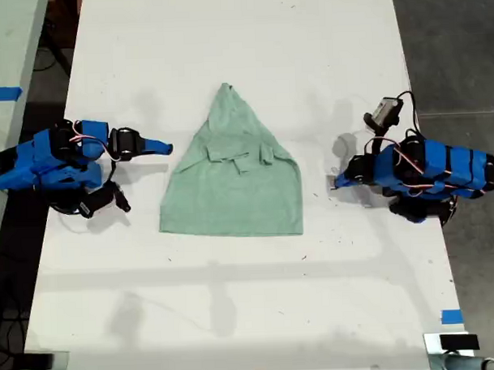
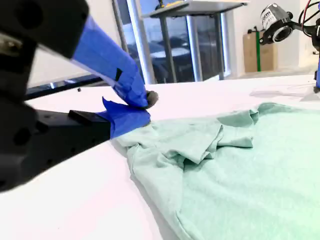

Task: Fold t shirt

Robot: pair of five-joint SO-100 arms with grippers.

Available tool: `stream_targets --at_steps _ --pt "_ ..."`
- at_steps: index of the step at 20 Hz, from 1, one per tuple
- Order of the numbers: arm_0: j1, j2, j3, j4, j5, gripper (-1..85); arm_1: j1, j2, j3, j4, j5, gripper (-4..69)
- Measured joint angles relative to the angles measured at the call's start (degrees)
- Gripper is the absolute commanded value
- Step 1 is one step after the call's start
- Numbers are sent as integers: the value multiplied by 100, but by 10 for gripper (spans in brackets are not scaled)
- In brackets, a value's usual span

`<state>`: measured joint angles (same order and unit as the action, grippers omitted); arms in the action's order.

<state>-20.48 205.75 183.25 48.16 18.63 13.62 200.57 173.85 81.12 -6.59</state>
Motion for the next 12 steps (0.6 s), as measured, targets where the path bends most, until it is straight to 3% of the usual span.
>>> stream_targets --at_steps 12 --pt "0 0 0 44 0 -1 0 0 0 0 0 -12"
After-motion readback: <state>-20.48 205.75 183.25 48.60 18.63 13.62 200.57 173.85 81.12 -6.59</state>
